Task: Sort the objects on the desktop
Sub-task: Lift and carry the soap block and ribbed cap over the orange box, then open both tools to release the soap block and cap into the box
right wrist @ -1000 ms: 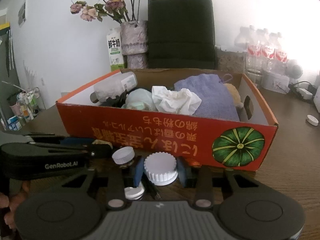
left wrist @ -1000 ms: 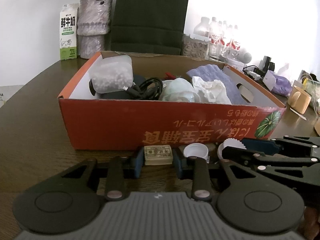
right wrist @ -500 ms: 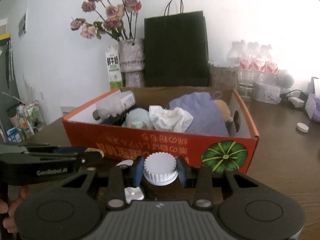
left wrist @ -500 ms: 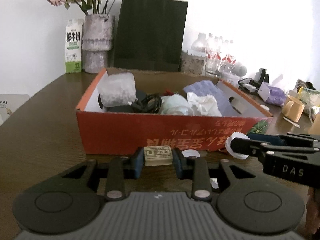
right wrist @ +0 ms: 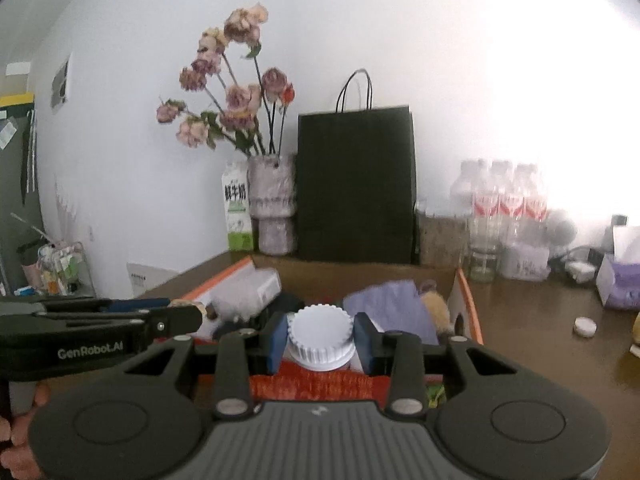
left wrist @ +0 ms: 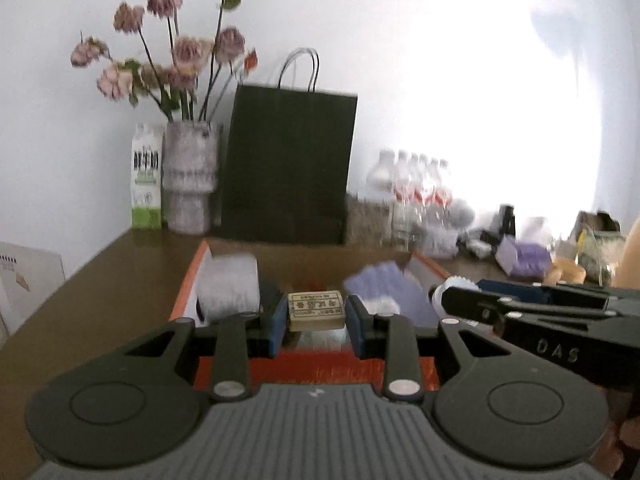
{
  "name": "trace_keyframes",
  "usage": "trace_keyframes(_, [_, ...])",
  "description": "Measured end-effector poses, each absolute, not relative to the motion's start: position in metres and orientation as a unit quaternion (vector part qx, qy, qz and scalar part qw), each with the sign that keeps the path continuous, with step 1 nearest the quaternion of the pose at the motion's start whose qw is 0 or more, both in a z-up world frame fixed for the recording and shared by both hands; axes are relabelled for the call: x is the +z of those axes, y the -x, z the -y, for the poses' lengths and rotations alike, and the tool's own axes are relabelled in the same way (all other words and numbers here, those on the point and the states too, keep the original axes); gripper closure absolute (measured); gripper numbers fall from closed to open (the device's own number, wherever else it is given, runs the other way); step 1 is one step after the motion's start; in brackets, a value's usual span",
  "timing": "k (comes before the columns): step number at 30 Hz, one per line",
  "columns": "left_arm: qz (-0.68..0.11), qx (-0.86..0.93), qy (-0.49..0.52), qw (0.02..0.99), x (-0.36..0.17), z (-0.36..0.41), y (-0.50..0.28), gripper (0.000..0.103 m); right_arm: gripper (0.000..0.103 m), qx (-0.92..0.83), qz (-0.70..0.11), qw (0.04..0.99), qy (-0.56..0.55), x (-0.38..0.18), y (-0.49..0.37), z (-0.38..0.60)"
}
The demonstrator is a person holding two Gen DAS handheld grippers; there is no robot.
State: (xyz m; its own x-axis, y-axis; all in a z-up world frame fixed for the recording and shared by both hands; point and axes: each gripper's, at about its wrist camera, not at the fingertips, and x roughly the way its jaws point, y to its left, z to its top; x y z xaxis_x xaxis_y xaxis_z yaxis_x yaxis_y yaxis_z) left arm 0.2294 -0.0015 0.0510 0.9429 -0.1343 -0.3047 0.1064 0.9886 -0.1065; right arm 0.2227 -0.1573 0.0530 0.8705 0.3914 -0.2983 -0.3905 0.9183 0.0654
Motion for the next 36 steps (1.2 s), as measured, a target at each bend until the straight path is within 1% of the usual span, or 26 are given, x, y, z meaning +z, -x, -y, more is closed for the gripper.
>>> trace_keyframes(5, [-0.138,-0.05,0.041,0.988,0.062,0.009,-0.243,0.071,0.068,0.193,-0.136,0.972,-0.006,0.065,-0.238,0.157])
trace_keyframes(13, [-0.149,-0.038,0.041,0.987,0.06,0.013,-0.279,0.071,0.068,0.177,-0.132,0.975,-0.002,0.067,-0.274,0.156])
trace_keyframes(18, [-0.156,-0.027,0.038,0.987,0.049,0.013,-0.307,0.071,0.068,0.17,-0.143,0.975,-0.004,0.053,-0.3,0.159])
trace_keyframes(22, [-0.179,-0.013,0.031,0.983,0.028,0.01,-0.318,0.071,0.068,0.171,-0.171,0.97,-0.01,0.033,-0.309,0.165])
trace_keyframes(31, [-0.206,-0.009,0.006,0.978,0.007,0.009,-0.327,0.071,0.068,0.172,-0.189,0.967,0.002,0.016,-0.309,0.159])
trace_keyframes(36, [-0.198,-0.004,-0.015,0.98,0.006,0.014,-0.323,0.071,0.068,0.172,-0.195,0.966,0.004,0.012,-0.309,0.157])
